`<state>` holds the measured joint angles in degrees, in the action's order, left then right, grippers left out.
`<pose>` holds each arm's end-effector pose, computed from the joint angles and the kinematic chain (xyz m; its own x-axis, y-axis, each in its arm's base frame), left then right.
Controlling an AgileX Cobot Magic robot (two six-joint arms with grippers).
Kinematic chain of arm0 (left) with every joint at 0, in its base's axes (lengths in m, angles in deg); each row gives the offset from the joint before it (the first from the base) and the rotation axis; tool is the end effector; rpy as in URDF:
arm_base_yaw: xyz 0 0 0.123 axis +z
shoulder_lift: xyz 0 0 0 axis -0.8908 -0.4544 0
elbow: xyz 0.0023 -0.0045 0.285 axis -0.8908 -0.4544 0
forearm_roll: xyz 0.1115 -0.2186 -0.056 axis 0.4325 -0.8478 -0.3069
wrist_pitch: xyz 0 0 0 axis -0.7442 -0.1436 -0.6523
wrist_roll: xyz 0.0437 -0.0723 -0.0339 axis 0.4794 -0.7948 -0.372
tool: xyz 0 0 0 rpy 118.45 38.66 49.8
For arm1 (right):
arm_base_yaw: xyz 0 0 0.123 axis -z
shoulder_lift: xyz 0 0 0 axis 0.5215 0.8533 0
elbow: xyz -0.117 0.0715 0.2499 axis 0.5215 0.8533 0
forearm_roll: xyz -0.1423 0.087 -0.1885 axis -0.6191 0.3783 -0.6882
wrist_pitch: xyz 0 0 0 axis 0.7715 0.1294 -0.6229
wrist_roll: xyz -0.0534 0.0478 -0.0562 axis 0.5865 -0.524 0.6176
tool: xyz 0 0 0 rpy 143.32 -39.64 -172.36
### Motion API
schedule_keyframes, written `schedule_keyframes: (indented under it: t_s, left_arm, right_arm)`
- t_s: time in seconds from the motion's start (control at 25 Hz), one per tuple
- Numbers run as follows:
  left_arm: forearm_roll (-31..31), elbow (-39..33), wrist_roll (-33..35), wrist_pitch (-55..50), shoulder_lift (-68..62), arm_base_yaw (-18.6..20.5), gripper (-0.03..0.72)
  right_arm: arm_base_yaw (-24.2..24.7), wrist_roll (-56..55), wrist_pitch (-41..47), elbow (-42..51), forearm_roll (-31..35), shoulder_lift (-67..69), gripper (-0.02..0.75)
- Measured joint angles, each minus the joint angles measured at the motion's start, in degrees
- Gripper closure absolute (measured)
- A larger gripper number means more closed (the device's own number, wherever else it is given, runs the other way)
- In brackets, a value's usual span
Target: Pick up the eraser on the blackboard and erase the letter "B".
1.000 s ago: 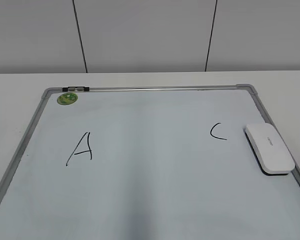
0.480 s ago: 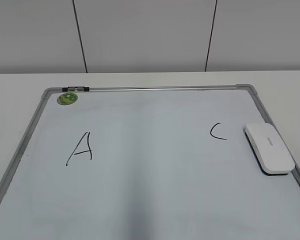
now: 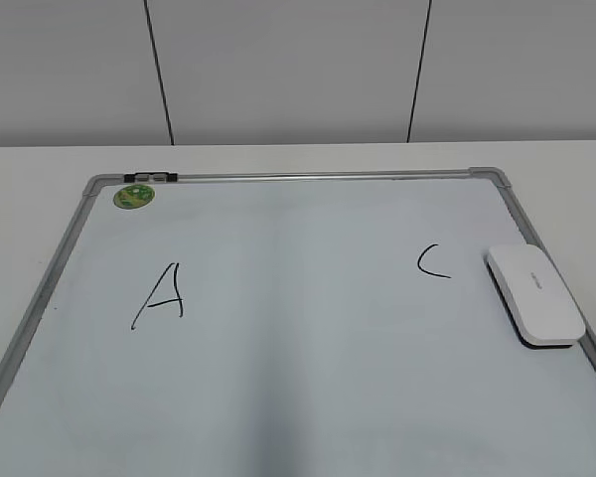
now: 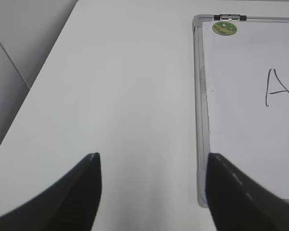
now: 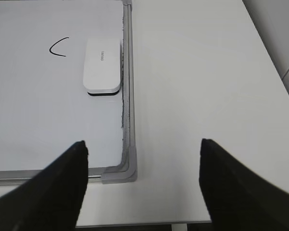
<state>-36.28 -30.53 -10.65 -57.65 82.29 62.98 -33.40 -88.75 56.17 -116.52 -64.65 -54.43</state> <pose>-0.0068 0.0099 0.2802 -0.4776 -0.0770 -0.8752 -0.1323 0.9911 -0.0150 -0.0108 -0.0083 0.2698 -0.5173 -0.0471 -0.8545 0.0252 0.9972 -0.0702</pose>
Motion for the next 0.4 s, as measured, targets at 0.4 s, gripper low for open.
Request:
schedule_keyframes:
  t_s: [0.4]
  left_arm:
    - [0.0,0.0,0.0,0.0,0.0,0.0,0.179]
  right_arm:
    - [0.0,0.0,0.0,0.0,0.0,0.0,0.204]
